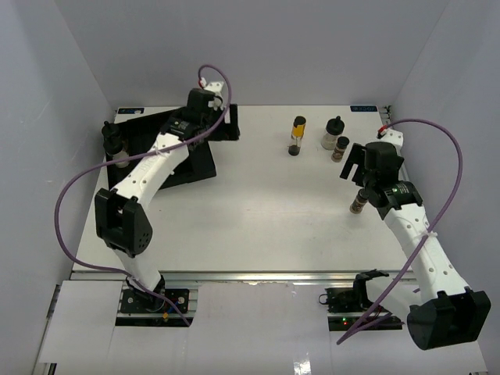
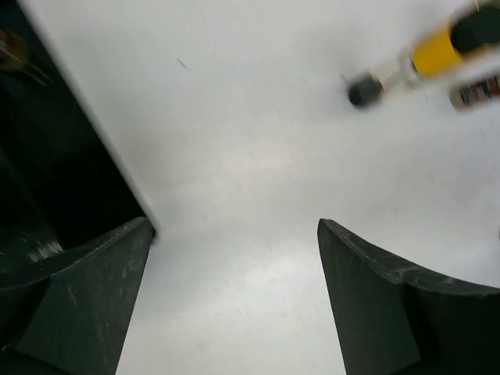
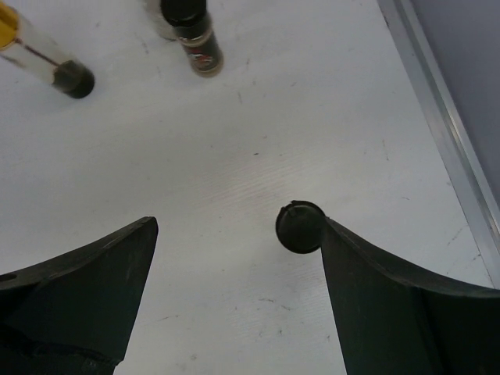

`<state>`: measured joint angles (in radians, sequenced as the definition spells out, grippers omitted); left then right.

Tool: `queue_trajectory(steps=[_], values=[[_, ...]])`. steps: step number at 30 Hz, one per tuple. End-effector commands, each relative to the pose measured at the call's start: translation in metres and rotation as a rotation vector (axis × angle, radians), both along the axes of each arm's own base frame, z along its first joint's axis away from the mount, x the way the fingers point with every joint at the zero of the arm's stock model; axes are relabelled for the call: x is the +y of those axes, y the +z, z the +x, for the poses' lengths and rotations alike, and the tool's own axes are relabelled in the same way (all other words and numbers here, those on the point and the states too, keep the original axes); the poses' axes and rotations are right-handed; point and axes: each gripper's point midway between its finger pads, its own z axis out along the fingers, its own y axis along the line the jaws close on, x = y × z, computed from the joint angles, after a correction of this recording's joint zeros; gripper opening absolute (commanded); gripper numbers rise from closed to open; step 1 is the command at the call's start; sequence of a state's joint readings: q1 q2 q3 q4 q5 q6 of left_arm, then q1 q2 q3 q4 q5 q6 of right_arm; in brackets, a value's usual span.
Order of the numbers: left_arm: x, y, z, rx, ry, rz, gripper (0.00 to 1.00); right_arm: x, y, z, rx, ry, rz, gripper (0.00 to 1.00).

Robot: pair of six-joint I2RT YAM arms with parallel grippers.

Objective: Organize the condiment bottles

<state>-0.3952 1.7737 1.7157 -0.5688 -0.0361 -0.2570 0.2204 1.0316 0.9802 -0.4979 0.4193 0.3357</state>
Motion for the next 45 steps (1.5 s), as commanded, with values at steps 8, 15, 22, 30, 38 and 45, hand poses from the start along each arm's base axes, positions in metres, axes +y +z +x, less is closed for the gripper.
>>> queue_trajectory(steps=[8, 15, 22, 30, 38, 45], values=[[-0.058, -0.029, -0.124, 0.188, -0.222, -0.16, 0.98, -0.042, -0.093, -0.009, 0.191, -0.158, 0.062, 0.91], [-0.053, -0.021, -0.141, 0.186, -0.237, -0.19, 0.98, -0.039, -0.11, 0.0, 0.221, -0.136, 0.061, 0.97], [-0.051, -0.025, -0.149, 0.194, -0.241, -0.201, 0.98, -0.04, -0.126, -0.002, 0.266, -0.14, 0.051, 0.87], [-0.043, -0.018, -0.157, 0.16, -0.23, -0.204, 0.98, -0.032, -0.119, 0.004, 0.218, -0.069, 0.03, 0.61], [-0.03, -0.022, -0.172, 0.151, -0.217, -0.199, 0.98, -0.005, -0.122, 0.006, 0.226, 0.036, -0.028, 0.41], [-0.017, -0.02, -0.173, 0.129, -0.163, -0.168, 0.98, 0.062, -0.118, 0.008, 0.2, 0.235, -0.069, 0.36]])
